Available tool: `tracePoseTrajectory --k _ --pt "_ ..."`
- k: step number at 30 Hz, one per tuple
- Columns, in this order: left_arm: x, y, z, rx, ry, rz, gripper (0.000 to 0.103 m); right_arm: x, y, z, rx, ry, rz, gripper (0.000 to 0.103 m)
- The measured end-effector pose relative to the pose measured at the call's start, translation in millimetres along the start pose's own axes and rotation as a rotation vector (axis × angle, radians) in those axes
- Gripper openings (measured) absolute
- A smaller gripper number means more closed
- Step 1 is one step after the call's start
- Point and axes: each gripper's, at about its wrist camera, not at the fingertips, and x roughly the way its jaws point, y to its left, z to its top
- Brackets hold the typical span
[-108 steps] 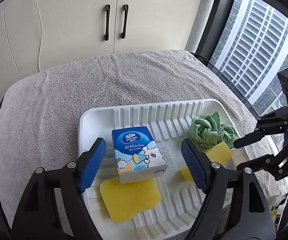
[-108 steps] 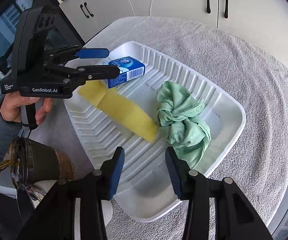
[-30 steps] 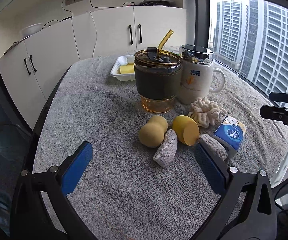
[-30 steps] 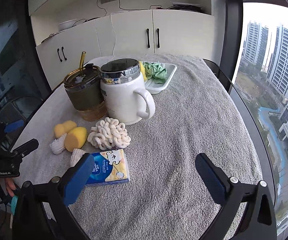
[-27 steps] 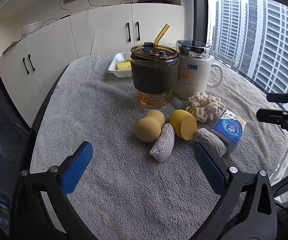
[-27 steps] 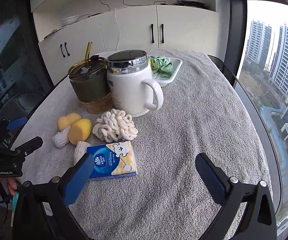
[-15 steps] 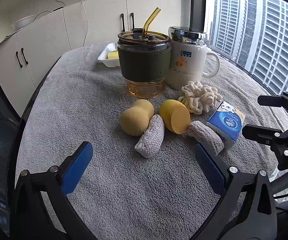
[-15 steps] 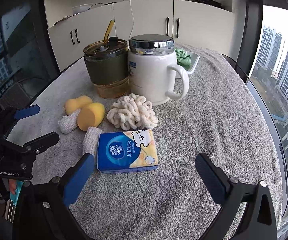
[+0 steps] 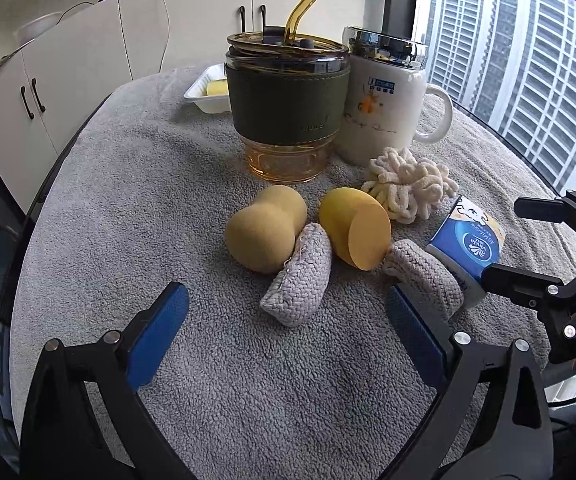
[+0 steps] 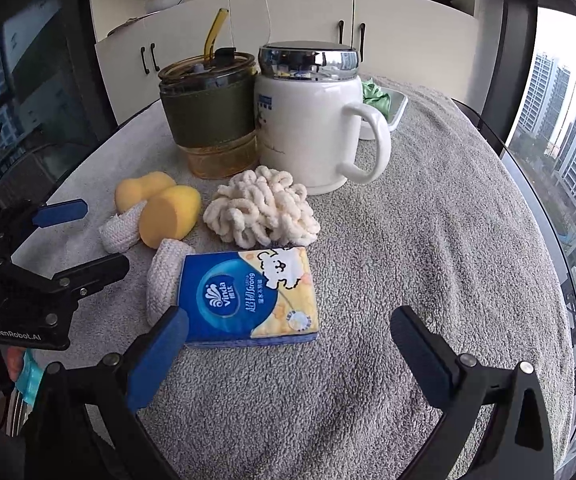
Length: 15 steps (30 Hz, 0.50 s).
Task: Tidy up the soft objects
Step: 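Grasp a grey knit pad with the left tool while the right tool grasps a blue Vinda tissue pack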
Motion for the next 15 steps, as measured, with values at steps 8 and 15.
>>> tracePoseTrajectory --k 8,15 --pt "10.8 -3.4 -0.3 0.013 0.032 -0.018 0.042 3.2 1.8 1.9 -0.027 0.005 -0.004 0.103" --pt "6.2 1.8 -2.7 -0.013 -0.002 -0.067 0.027 2.6 3.9 4.8 -0.031 0.016 0.000 0.103"
